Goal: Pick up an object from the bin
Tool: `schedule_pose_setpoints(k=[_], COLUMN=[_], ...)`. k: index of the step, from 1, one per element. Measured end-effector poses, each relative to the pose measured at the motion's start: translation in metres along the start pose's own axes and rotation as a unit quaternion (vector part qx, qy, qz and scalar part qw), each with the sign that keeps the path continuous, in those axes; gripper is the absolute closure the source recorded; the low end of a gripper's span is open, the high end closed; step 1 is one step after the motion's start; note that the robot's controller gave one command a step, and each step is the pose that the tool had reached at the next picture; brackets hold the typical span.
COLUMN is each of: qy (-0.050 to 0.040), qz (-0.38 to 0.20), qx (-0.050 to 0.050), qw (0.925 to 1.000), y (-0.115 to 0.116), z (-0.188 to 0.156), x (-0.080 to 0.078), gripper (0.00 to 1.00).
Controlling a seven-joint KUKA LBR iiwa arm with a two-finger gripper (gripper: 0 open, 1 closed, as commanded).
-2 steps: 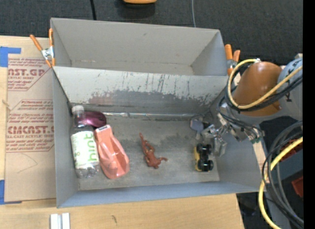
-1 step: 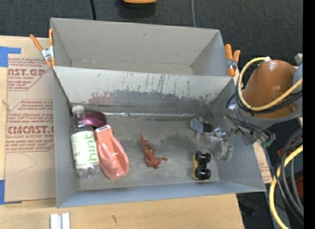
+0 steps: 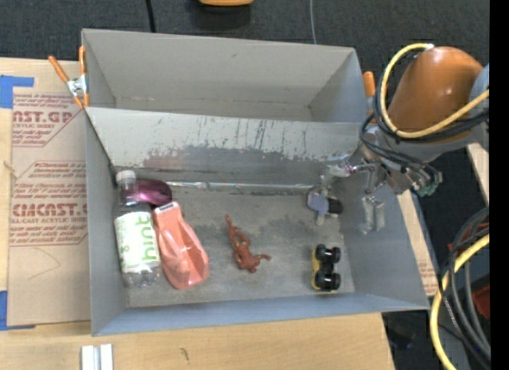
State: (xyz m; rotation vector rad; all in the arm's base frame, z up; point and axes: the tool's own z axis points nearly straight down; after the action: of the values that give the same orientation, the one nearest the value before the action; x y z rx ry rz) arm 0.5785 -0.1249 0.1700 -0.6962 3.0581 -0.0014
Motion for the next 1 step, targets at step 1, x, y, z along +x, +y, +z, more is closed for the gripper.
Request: schedule_pose_setpoints(k=[1], qy=[0.0007], qz=[0.000], qx=[-0.001], qw=[1.0000], y=[0.0001], z=[0.0008], x=[0.0006], gripper=[0.00])
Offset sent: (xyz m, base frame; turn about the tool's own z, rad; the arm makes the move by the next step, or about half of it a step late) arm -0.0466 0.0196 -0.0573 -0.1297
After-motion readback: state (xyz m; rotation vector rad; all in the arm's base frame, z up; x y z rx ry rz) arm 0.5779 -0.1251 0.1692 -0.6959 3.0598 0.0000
